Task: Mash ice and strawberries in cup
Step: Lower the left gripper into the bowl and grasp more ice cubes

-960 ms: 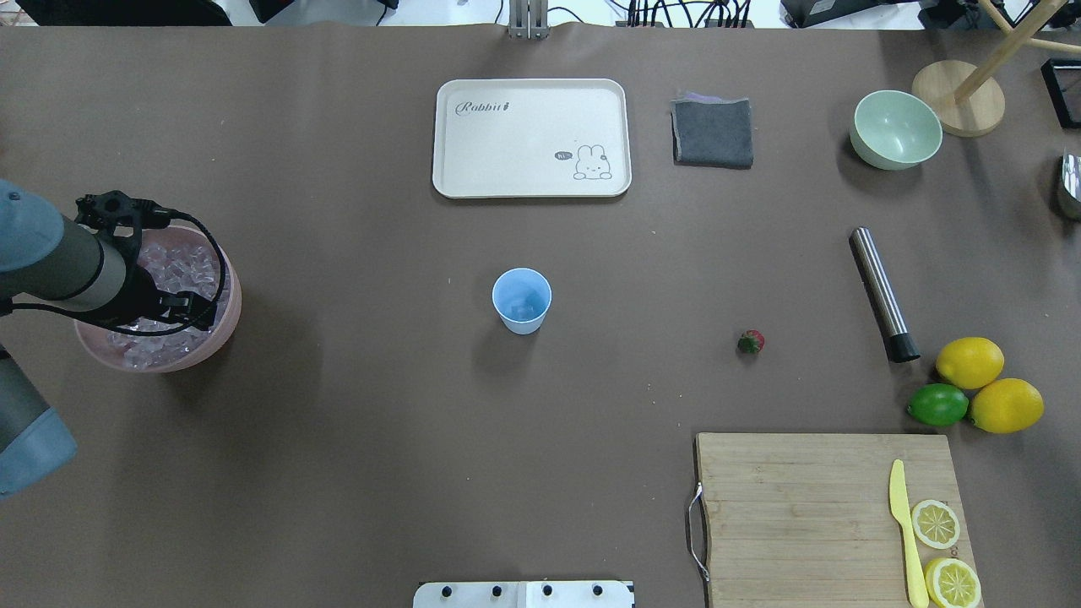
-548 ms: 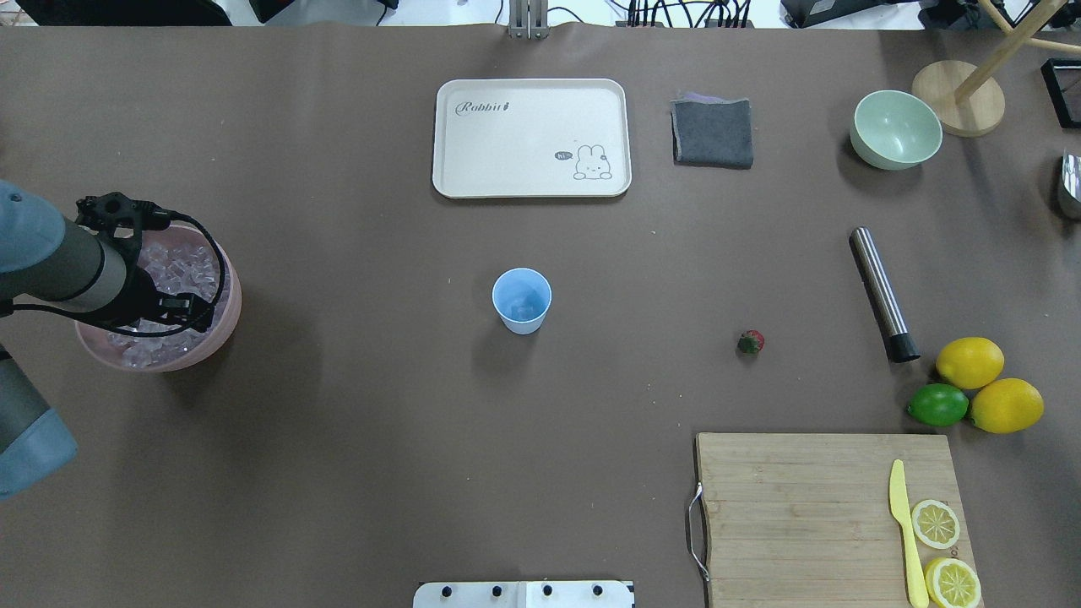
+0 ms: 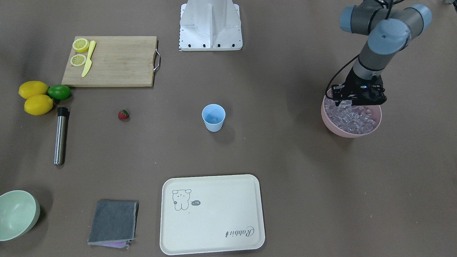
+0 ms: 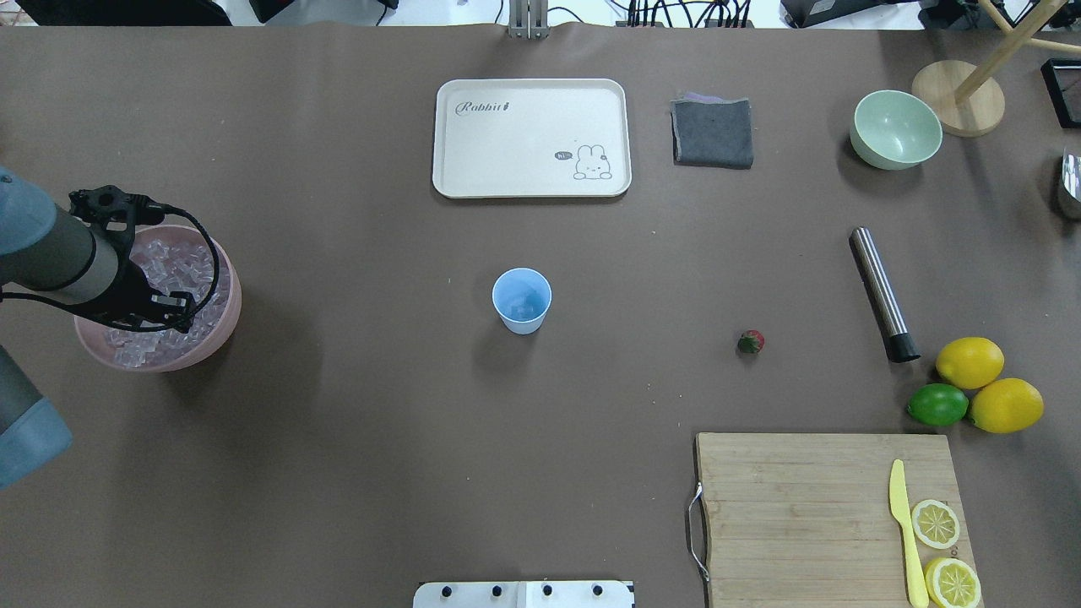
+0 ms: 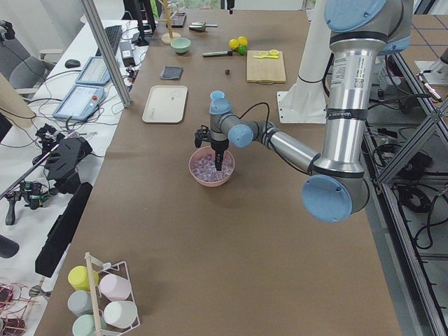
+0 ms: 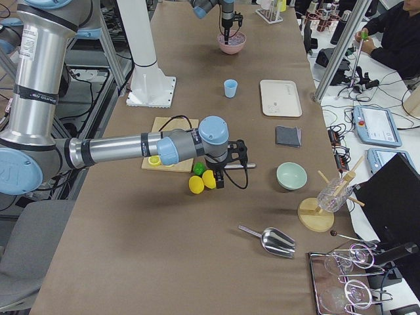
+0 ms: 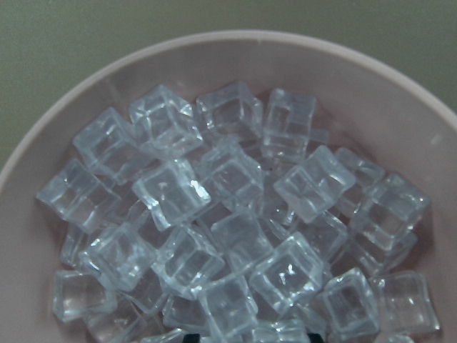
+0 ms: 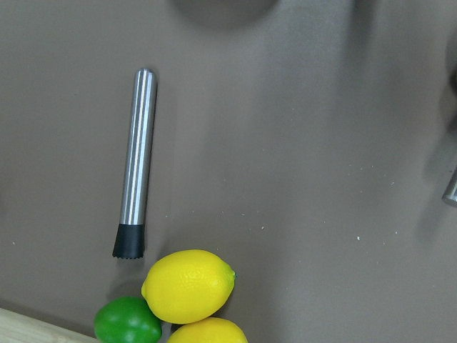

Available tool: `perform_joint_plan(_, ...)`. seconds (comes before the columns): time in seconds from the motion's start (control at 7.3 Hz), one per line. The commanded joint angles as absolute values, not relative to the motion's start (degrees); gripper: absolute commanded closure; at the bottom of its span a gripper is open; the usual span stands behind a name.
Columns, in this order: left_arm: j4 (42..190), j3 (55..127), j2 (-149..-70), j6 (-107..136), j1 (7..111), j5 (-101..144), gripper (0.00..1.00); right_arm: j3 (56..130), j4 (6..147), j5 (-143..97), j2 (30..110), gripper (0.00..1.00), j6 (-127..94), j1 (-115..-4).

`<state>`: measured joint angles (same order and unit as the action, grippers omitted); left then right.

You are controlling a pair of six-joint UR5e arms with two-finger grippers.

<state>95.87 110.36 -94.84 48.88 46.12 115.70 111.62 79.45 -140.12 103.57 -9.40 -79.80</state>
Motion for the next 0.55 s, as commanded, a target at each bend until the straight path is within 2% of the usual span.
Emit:
perform_joint_plan(0.0,86.34,114.16,-97.72,42.48,49.91,116.63,1.00,111.97,79.54,-140.19,103.71,0.00,-9.40,-79.80)
perform_joint_plan(0.14,85.87,114.87,-99.47,42.45,51.40,117.24,1.00,111.97,79.54,-140.19,103.71,0.00,-9.40,-79.80)
perform_joint_plan(0.41,81.68,113.74,-109.54,47.94,50.98,120.67,1.00,112.06,79.45,-140.19,103.01,0.00,-9.93,-79.72)
